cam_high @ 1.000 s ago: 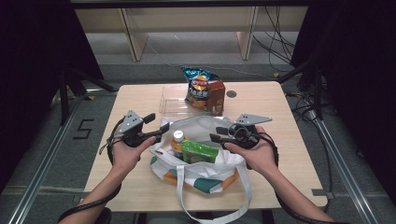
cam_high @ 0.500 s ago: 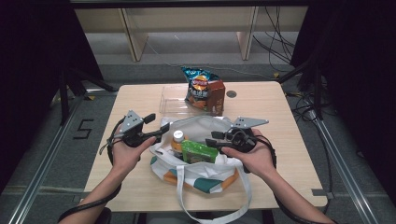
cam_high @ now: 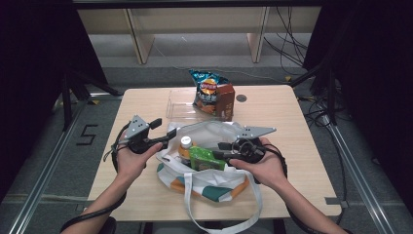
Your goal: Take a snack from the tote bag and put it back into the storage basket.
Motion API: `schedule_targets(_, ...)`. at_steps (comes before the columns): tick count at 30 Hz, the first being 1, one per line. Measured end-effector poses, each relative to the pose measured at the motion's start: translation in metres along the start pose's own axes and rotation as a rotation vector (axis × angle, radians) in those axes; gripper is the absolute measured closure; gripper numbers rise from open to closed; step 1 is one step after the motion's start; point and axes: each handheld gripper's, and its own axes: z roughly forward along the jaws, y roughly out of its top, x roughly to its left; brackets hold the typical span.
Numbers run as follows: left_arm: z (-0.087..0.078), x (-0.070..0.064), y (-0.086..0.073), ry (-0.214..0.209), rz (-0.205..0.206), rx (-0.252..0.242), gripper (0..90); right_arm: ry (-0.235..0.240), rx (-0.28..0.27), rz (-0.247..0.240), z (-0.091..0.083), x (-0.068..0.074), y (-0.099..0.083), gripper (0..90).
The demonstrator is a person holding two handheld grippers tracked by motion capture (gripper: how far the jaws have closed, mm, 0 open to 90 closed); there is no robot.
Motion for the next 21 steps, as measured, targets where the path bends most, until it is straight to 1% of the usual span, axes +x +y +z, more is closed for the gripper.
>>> schedule_targets(2, -0.0001, -0.0002, 0.0001, 0.000, -0.001, 0.000, 29.0, -0.002, 0.002, -0.009, 0.0002, -0.0005, -0.0003, 57.5)
schedule_targets(3, -0.0001, -0.0003, 0.0000, 0.000, -0.001, 0.001, 29.0, -0.006, 0.013, -0.012, 0.0003, 0.0002, -0.0011, 57.7)
schedule_targets(4, -0.0001, -0.0002, 0.0000, 0.000, 0.000, 0.001, 29.0, -0.006, 0.009, -0.029, 0.0012, -0.0010, -0.0013, 57.8)
schedule_targets(5, -0.0001, -0.0002, -0.0001, 0.000, -0.001, 0.001, 29.0, -0.008, 0.011, -0.024, 0.0014, -0.0005, -0.0020, 57.9)
schedule_targets(7, -0.0001, 0.0005, 0.0002, 0.000, 0.009, 0.001, 29.0, -0.009, 0.024, -0.033, 0.0018, -0.0011, -0.0027, 58.2)
schedule_targets(8, -0.0001, 0.0005, 0.0003, 0.000, 0.009, 0.000, 29.0, -0.014, 0.036, -0.014, 0.0017, 0.0000, -0.0032, 58.4)
schedule_targets(9, -0.0001, 0.0004, 0.0002, 0.000, 0.007, 0.000, 29.0, -0.025, 0.026, -0.025, 0.0031, -0.0004, -0.0043, 58.6)
schedule_targets(10, 0.0000, 0.0000, 0.0000, 0.001, -0.001, 0.000, 29.0, -0.010, 0.043, -0.017, 0.0031, 0.0000, -0.0044, 58.6)
schedule_targets(11, 0.0000, -0.0001, 0.0000, 0.001, -0.003, 0.001, 29.0, -0.012, 0.050, -0.022, 0.0034, -0.0005, -0.0047, 58.6)
schedule_targets(13, -0.0004, 0.0000, 0.0003, 0.001, -0.004, -0.002, 29.0, -0.005, 0.049, -0.022, 0.0050, -0.0012, -0.0057, 58.6)
schedule_targets(14, -0.0007, 0.0005, 0.0007, 0.002, 0.001, -0.003, 29.0, -0.003, 0.052, -0.011, 0.0050, -0.0002, -0.0060, 58.6)
schedule_targets(15, -0.0008, 0.0011, 0.0009, 0.003, 0.008, -0.005, 29.0, 0.005, 0.055, -0.030, 0.0053, -0.0017, -0.0057, 58.6)
schedule_targets(16, -0.0008, 0.0011, 0.0009, 0.003, 0.008, -0.005, 29.0, 0.005, 0.055, -0.030, 0.0053, -0.0017, -0.0057, 58.6)
schedule_targets(17, -0.0008, 0.0013, 0.0010, 0.003, 0.010, -0.006, 29.0, -0.002, 0.055, -0.041, 0.0050, -0.0016, -0.0055, 58.6)
schedule_targets(18, -0.0008, 0.0013, 0.0010, 0.003, 0.010, -0.006, 29.0, -0.002, 0.055, -0.041, 0.0050, -0.0016, -0.0055, 58.6)
schedule_targets(19, -0.0005, -0.0003, 0.0004, 0.001, -0.001, -0.001, 29.0, 0.010, 0.049, -0.032, 0.0068, -0.0012, -0.0064, 58.7)
schedule_targets(20, -0.0003, -0.0007, 0.0003, -0.001, -0.003, -0.001, 29.0, 0.011, 0.052, -0.033, 0.0069, -0.0012, -0.0065, 58.8)
schedule_targets(21, -0.0002, -0.0001, 0.0005, -0.002, 0.009, 0.000, 29.0, 0.008, 0.054, -0.031, 0.0068, -0.0012, -0.0068, 59.0)
